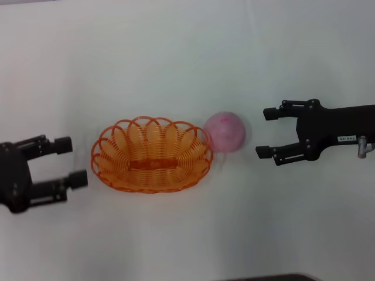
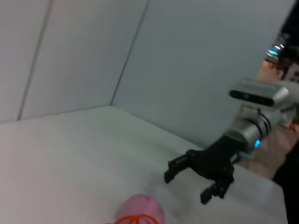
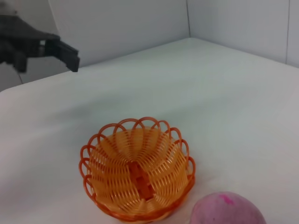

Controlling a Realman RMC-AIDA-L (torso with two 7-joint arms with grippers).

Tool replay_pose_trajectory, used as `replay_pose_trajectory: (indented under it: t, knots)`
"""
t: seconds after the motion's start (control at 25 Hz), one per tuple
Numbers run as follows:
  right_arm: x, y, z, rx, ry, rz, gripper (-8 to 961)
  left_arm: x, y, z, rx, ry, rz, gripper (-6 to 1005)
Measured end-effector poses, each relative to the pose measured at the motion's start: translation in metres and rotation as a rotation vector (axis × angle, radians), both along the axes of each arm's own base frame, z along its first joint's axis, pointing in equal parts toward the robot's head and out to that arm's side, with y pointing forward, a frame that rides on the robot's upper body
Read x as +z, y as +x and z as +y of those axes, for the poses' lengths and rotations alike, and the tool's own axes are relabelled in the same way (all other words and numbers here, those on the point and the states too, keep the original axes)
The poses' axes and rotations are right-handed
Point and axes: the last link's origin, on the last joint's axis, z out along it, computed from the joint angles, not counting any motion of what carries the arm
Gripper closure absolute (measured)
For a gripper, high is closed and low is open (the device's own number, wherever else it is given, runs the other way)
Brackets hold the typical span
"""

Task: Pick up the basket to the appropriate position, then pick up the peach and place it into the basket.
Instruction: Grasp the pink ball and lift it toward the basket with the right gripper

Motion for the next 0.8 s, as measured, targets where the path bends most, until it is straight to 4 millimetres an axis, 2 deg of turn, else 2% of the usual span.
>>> replay_pose_trajectory:
  t: [0.44, 0.8]
  knots:
    - [0.0, 0.0, 0.0, -0.001, -0.001, -0.001, 5, -0.024, -0.022, -0.025, -0.194, 0.018, 0.133, 161]
    - [-0.002, -0.001, 0.001, 0.002, -0.001, 0.0, 5, -0.04, -0.031, -0.032, -0.203, 0.016, 0.146, 163]
